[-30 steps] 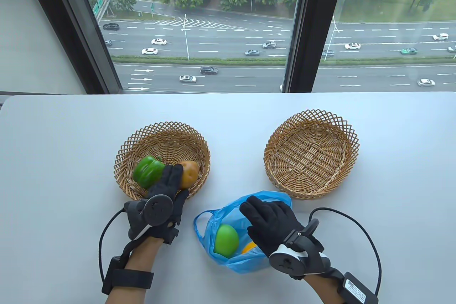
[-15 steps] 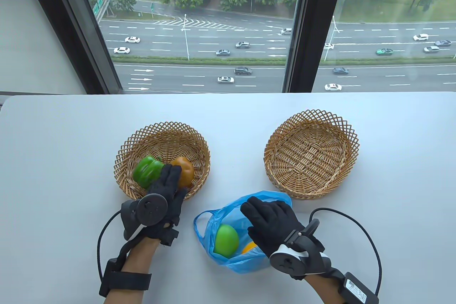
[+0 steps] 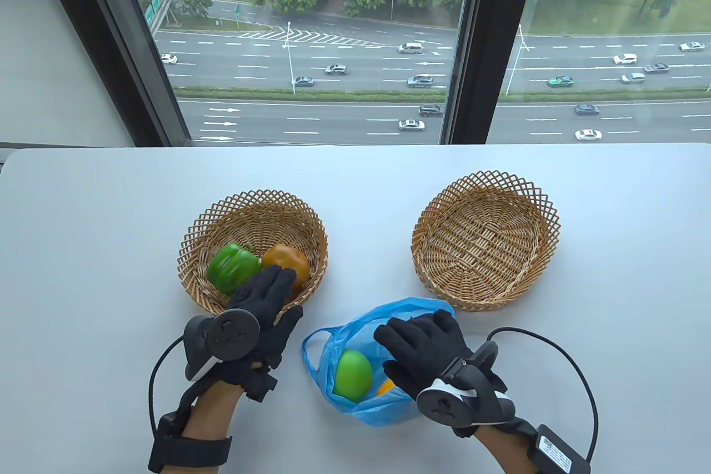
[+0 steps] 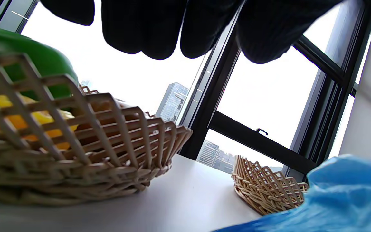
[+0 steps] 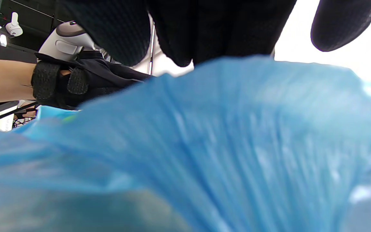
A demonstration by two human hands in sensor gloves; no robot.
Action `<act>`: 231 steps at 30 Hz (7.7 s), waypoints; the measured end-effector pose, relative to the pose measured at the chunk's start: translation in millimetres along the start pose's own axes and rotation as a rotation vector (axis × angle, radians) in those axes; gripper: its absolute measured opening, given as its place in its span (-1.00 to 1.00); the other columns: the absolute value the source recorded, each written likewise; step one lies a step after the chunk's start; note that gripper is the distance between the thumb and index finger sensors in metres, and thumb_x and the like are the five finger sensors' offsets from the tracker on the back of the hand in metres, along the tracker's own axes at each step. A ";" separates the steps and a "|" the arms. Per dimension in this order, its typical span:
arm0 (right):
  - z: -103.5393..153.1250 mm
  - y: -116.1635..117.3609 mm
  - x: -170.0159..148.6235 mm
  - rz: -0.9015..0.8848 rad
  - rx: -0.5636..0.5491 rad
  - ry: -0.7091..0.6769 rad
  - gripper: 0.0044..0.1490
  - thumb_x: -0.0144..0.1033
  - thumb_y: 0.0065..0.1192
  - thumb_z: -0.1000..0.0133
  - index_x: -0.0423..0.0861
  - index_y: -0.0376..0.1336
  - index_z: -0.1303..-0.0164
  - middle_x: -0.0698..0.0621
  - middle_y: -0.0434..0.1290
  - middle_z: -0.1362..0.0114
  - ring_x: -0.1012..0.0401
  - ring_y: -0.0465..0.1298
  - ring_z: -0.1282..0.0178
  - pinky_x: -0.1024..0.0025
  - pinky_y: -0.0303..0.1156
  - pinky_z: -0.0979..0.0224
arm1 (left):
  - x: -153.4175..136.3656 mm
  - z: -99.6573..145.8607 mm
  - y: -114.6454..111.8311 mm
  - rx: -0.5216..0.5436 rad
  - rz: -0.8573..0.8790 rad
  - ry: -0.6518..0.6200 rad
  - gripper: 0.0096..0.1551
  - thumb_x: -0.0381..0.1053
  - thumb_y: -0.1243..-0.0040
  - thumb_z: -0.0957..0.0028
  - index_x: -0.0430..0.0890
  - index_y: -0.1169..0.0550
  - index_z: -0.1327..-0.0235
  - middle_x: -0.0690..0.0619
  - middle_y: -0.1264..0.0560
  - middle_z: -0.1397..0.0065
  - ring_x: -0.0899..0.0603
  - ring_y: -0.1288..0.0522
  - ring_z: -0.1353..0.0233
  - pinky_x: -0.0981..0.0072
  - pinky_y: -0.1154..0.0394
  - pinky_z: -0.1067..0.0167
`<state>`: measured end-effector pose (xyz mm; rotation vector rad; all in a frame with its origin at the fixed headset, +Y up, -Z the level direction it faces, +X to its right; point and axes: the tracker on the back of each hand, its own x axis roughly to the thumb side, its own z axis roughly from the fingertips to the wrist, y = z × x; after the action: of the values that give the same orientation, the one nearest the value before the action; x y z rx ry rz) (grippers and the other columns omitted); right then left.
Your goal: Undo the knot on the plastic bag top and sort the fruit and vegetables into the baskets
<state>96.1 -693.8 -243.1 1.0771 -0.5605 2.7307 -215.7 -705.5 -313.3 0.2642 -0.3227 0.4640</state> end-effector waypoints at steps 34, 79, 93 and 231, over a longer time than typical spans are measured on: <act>-5.9 18.5 18.1 0.036 0.115 0.027 -0.06 0.25 0.25 -0.15 -0.14 0.24 -0.59 -0.19 0.50 -0.46 -0.29 0.42 -0.50 -0.53 0.24 -0.35 | 33.6 -3.6 -27.9 -0.533 0.152 -0.099 -0.22 0.46 -0.27 0.13 -0.17 -0.87 0.21 -0.16 -0.81 0.12 -0.28 -0.72 0.13 -0.25 -0.55 0.01; -10.3 24.2 29.5 0.048 0.160 0.033 0.37 0.39 0.28 -0.13 -0.30 -0.14 -0.80 -0.35 0.21 -0.61 -0.41 0.22 -0.56 -0.68 0.09 -0.34 | 17.4 1.4 9.3 0.019 0.217 -0.120 -0.32 0.23 -0.19 -0.04 -0.03 -0.61 -0.38 -0.15 -0.47 -0.57 -0.37 -0.38 -0.49 -0.37 -0.30 -0.34; -22.3 -85.3 -9.3 0.084 -0.276 0.126 0.31 0.40 0.43 -0.07 -0.19 0.02 -0.78 -0.31 0.30 -0.59 -0.24 0.49 -0.37 -0.62 0.20 -0.35 | 14.9 3.1 13.7 0.056 0.044 -0.123 -0.20 0.25 -0.17 -0.04 -0.01 -0.44 -0.57 -0.15 -0.26 -0.71 -0.39 -0.12 -0.64 -0.38 -0.11 -0.43; -53.2 -72.2 -142.5 -0.043 0.066 0.369 -0.46 -0.17 0.35 -0.27 -0.03 0.32 -0.45 -0.11 0.45 -0.48 -0.15 0.56 -0.34 -0.34 0.37 -0.37 | 11.6 2.8 5.1 0.008 0.069 -0.104 -0.21 0.29 -0.18 -0.04 -0.02 -0.50 -0.52 -0.16 -0.28 -0.70 -0.40 -0.14 -0.62 -0.40 -0.12 -0.42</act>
<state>186.5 -607.2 -355.6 0.5632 -0.3862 2.8256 -208.9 -697.4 -305.6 0.2858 -0.4332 0.5209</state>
